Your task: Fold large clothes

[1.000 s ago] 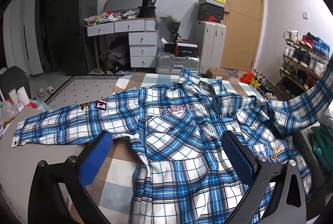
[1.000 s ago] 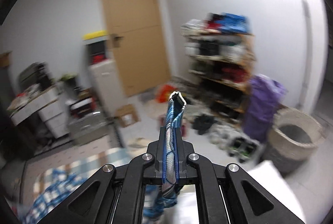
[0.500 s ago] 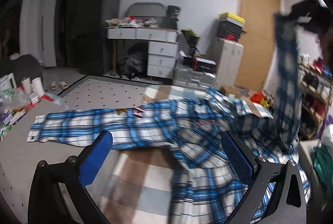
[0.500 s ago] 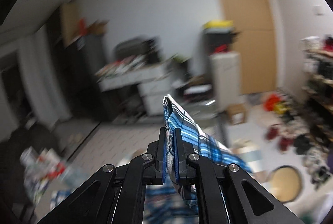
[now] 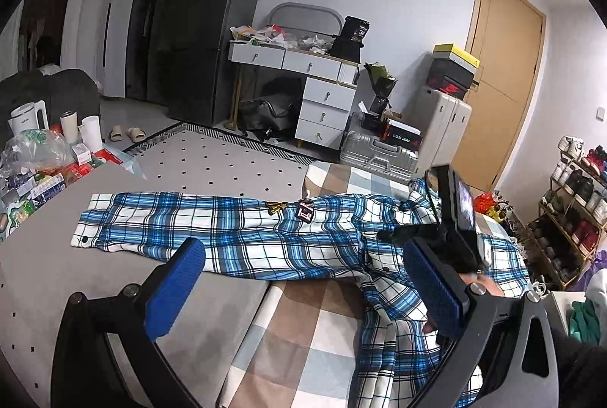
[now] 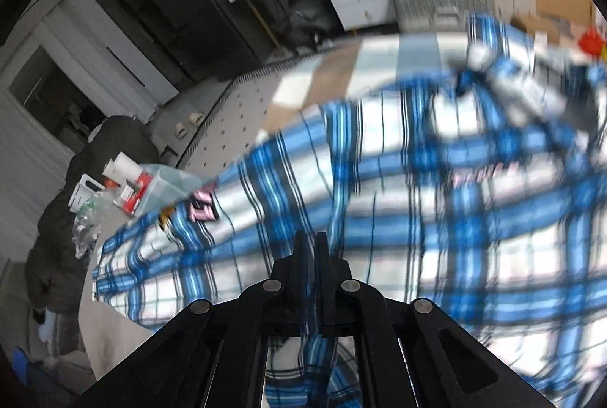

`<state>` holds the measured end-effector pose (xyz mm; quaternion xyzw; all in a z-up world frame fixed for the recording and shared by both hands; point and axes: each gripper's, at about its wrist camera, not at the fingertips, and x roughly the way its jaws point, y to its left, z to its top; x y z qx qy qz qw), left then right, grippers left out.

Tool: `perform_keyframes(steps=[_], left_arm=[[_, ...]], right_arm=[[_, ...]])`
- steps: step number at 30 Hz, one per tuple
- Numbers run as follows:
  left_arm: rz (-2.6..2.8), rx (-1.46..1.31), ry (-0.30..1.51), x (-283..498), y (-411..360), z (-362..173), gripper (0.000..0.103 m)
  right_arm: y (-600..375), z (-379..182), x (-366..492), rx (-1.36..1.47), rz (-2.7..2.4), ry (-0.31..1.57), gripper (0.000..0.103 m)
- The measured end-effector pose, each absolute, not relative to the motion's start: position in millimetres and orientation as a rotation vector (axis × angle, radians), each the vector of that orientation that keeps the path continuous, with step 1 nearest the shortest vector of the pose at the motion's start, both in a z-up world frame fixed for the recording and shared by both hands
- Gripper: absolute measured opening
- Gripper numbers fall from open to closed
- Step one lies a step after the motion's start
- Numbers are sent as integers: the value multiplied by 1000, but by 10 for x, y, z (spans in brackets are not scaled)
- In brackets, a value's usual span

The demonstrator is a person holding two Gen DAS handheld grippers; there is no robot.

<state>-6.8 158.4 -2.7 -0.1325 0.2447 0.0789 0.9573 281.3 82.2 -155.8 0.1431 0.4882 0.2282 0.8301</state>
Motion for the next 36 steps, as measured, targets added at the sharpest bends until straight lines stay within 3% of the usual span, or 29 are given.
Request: perform_keyframes(steps=[2,3,4,6,8,10,18,24,26,27,28,30,34,36], left_arm=[[149,-273,495,-64,1585,-33,102],[146,-271,494,-62,1579,-36,102],[145,-267,494,-68,1575,-37,102],[141,-261,498,-66,1585,-54,102],[126,-262,511,-45,1534,-72,102],[110,-259,522,-30,1472,-85,102],[85,-179,539,22,1149,-127,102],[88,-106,557,99,917,-185,102],[90,-81,562,114,861,-201,102],[91,-74,564,123,840,-205,102],[92,-66,566,119,824,-210,102],[94,-53,569,130,796,-218,102],[98,-42,579,148,797,-224,102],[96,-46,587,172,766,-234,102]], right_arm=[[731,-1534,2722,353,529,1023,8],[618,-1475,2660,362,530,1012,25],[508,-1403,2610,373,526,1007,49],[181,-1231,2471,392,521,960,65],[-258,-1079,2271,382,480,911,68],[-749,-989,2080,348,405,912,79],[-2454,-1215,1542,27,-122,1012,82],[-2585,-1616,1691,-155,-94,1127,76],[-2539,-1739,1779,-230,-88,1144,69],[-2550,-1806,1838,-245,-100,1150,56],[-2589,-1879,1903,-230,-107,1171,37],[-2731,-1973,1914,-140,-72,1204,17],[-2918,-1970,1903,-41,-75,1189,4],[-2985,-1955,1882,-39,-129,1196,4]])
